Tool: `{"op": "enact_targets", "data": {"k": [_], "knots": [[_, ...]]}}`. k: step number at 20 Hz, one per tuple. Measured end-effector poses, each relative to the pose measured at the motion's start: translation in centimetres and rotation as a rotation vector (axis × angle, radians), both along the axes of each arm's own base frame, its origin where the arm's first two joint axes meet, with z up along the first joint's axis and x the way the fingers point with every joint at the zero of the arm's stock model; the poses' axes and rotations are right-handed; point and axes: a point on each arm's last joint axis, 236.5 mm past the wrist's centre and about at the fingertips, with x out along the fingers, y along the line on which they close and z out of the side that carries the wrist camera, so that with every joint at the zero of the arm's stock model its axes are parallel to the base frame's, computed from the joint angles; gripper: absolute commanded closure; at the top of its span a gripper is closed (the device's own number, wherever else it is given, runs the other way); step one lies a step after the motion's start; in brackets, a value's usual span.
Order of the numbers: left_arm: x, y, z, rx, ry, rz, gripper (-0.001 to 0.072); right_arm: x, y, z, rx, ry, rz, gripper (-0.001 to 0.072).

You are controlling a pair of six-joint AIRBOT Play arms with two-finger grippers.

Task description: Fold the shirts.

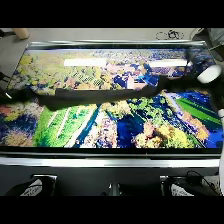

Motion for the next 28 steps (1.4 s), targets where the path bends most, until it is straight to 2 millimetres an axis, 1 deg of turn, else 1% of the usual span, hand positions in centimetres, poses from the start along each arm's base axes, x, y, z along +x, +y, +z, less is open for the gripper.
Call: {"op": "enact_targets", "data": {"k": [1, 2, 3, 4, 5, 6, 7, 8, 9, 10, 11, 12, 13, 14, 15, 16, 17, 18, 19, 20, 21, 23, 24, 26, 28], "knots": [[1.0, 0.1, 6.4, 0.029, -0.150, 0.001, 0.0678, 0.7, -0.5, 5.5, -0.039, -0.133, 0.002, 0.0695], [1.1, 0.0, 12.6, 0.064, -0.293, 0.000, 0.0678, 0.6, -1.0, 10.8, -0.079, -0.253, 0.000, 0.0695], [0.3, -0.3, 19.6, 0.106, -0.459, 0.003, 0.0678, -0.3, -1.7, 16.7, -0.126, -0.384, -0.011, 0.0695], [-1.5, -0.9, 25.7, 0.144, -0.602, 0.004, 0.0678, -1.9, -2.3, 21.7, -0.168, -0.494, -0.027, 0.0695], [-4.3, -1.8, 31.3, 0.174, -0.740, 0.006, 0.0678, -4.2, -2.8, 25.9, -0.207, -0.583, -0.045, 0.0695], [-7.3, -2.7, 35.7, 0.197, -0.856, 0.013, 0.0678, -6.9, -3.3, 29.6, -0.238, -0.667, -0.068, 0.0695], [-10.1, -3.3, 38.6, 0.217, -0.941, 0.028, 0.0678, -9.9, -3.8, 32.6, -0.263, -0.739, -0.093, 0.0695], [-12.7, -3.8, 40.6, 0.237, -1.002, 0.043, 0.0678, -12.6, -4.1, 34.9, -0.284, -0.796, -0.113, 0.0695], [-15.1, -4.0, 42.1, 0.254, -1.051, 0.069, 0.0678, -15.3, -4.5, 36.5, -0.299, -0.837, -0.134, 0.0695], [-17.2, -4.0, 42.9, 0.272, -1.081, 0.098, 0.0678, -17.5, -4.8, 37.6, -0.308, -0.861, -0.154, 0.0695], [-18.5, -3.9, 43.2, 0.289, -1.098, 0.125, 0.0677, -19.3, -5.1, 38.4, -0.314, -0.881, -0.175, 0.0695], [-19.5, -3.5, 43.3, 0.310, -1.105, 0.157, 0.0677, -20.9, -5.4, 39.0, -0.317, -0.898, -0.192, 0.0695], [-19.9, -3.0, 43.2, 0.328, -1.101, 0.182, 0.0676, -22.0, -5.6, 39.4, -0.318, -0.911, -0.205, 0.0695], [-20.2, -2.6, 43.0, 0.345, -1.095, 0.203, 0.0676, -22.8, -5.7, 39.5, -0.320, -0.912, -0.215, 0.0695], [-20.1, -2.2, 42.8, 0.357, -1.087, 0.216, 0.0677, -23.0, -5.9, 39.4, -0.322, -0.905, -0.220, 0.0695], [-19.7, -1.8, 42.5, 0.367, -1.076, 0.228, 0.0677, -22.7, -6.0, 38.5, -0.325, -0.868, -0.220, 0.0695], [-18.8, -1.2, 41.9, 0.377, -1.054, 0.234, 0.0676, -22.0, -6.1, 37.3, -0.327, -0.818, -0.214, 0.0694], [-17.4, -0.7, 40.8, 0.391, -1.013, 0.231, 0.0676, -20.8, -6.1, 35.4, -0.329, -0.746, -0.202, 0.0694], [-15.7, -0.1, 39.3, 0.403, -0.959, 0.222, 0.0676, -19.4, -6.2, 33.0, -0.335, -0.658, -0.185, 0.0694], [-13.5, 0.6, 37.4, 0.410, -0.893, 0.208, 0.0676, -17.4, -6.3, 29.6, -0.341, -0.538, -0.165, 0.0694], [-11.1, 1.3, 34.9, 0.413, -0.814, 0.188, 0.0676, -15.5, -6.4, 26.0, -0.345, -0.421, -0.145, 0.0694], [-5.5, 2.6, 28.1, 0.406, -0.624, 0.135, 0.0676, -11.6, -6.6, 18.2, -0.348, -0.195, -0.105, 0.0694], [-2.8, 3.2, 24.1, 0.400, -0.527, 0.105, 0.0676, -9.5, -6.7, 14.1, -0.345, -0.100, -0.092, 0.0694], [2.1, 3.7, 16.3, 0.367, -0.360, 0.054, 0.0675, -4.9, -6.9, 6.8, -0.333, 0.014, -0.088, 0.0693], [6.5, 4.2, 8.8, 0.338, -0.226, 0.029, 0.0674, -0.1, -6.8, 1.0, -0.293, 0.043, -0.112, 0.0693]]}}
